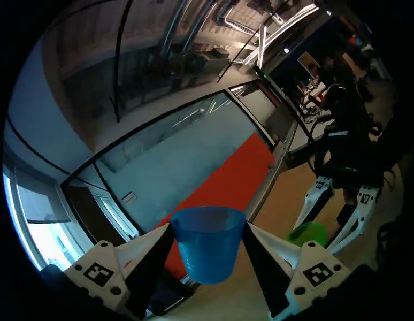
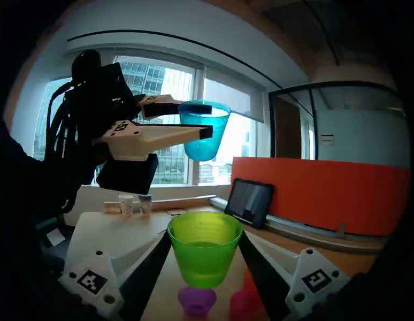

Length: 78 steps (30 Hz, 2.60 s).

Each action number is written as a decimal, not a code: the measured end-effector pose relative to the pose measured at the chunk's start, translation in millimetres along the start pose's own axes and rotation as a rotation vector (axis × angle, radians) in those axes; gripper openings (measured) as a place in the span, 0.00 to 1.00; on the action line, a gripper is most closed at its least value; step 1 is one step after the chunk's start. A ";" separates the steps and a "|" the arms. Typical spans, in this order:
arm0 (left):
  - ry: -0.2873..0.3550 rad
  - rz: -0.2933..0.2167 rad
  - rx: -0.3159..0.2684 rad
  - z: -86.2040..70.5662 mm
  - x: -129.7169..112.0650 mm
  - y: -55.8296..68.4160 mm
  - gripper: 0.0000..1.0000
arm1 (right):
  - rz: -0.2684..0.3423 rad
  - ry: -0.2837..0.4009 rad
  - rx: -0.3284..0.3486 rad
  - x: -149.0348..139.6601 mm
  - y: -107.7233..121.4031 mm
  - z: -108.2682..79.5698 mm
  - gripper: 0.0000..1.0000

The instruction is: Pour water

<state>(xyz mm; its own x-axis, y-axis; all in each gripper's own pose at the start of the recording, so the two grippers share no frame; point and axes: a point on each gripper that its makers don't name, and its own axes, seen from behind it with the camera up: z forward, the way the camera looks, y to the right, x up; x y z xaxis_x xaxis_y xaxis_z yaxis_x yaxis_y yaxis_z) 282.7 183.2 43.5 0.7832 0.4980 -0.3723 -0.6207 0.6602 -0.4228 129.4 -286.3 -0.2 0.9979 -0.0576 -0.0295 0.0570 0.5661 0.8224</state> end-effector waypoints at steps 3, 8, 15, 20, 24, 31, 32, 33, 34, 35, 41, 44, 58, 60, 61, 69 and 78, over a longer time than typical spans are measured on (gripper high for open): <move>-0.009 -0.059 -0.006 0.9 -2.4 -0.3 0.86 | 0.001 0.002 0.000 0.4 -0.2 0.3 0.91; -0.011 -0.159 -0.021 0.6 -2.3 -1.2 0.87 | 0.002 0.005 -0.001 0.1 -0.4 0.5 0.90; -0.016 -0.298 -0.041 -1.1 -4.2 -5.1 0.87 | 0.000 0.007 -0.004 -0.3 0.9 -1.2 0.91; -0.023 -0.416 -0.056 -1.2 -7.0 -5.8 0.87 | 0.001 0.012 -0.007 2.8 2.6 -2.3 0.90; -0.016 -0.518 -0.071 0.0 -6.1 -5.9 0.87 | 0.001 0.015 -0.011 3.5 3.8 -3.1 0.90; -0.020 -0.583 -0.074 -0.3 -11.4 -6.5 0.87 | 0.003 0.015 -0.012 4.9 3.4 -5.1 0.91; -0.021 -0.582 -0.074 -0.9 -12.7 -6.2 0.87 | 0.004 0.015 -0.012 5.1 3.3 -5.4 0.91; -0.024 -0.580 -0.074 -1.5 -14.7 -5.9 0.87 | 0.005 0.014 -0.013 5.0 3.3 -5.6 0.91; -0.027 -0.577 -0.073 -2.1 -17.0 -5.7 0.87 | 0.006 0.012 -0.013 4.6 3.6 -5.8 0.91; -0.029 -0.573 -0.072 -2.6 -19.3 -5.5 0.87 | 0.007 0.011 -0.013 4.2 3.9 -6.0 0.91; -0.058 -0.564 -0.060 -7.8 -40.7 -2.4 0.87 | 0.007 -0.013 -0.018 -1.0 7.7 -10.0 0.91; -0.068 -0.570 -0.060 -12.4 -51.1 1.7 0.87 | 0.005 -0.028 -0.021 -4.1 9.8 -13.0 0.91; -0.158 -0.566 -0.067 -31.3 -114.7 27.4 0.87 | 0.007 -0.107 -0.048 -19.2 27.8 -33.5 0.91; -0.171 -0.567 -0.073 -34.3 -122.2 32.0 0.88 | 0.008 -0.122 -0.049 -23.0 29.0 -37.2 0.91; -0.177 -0.567 -0.076 -35.7 -126.0 34.6 0.87 | 0.010 -0.129 -0.049 -25.0 29.4 -38.9 0.91; -0.235 -0.554 -0.106 -45.4 -152.0 57.0 0.88 | 0.031 -0.179 -0.052 -40.4 34.2 -50.2 0.91; -0.284 -0.554 -0.139 -52.0 -172.6 80.1 0.88 | 0.036 -0.236 -0.038 -57.6 32.1 -58.4 0.91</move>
<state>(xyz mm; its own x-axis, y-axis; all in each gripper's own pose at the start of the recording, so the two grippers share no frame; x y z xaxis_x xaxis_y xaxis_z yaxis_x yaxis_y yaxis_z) 96.0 120.9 31.0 0.9563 0.2459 0.1584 -0.1044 0.7928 -0.6005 75.5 -216.7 -5.3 0.9648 -0.2247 0.1364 0.0273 0.6017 0.7982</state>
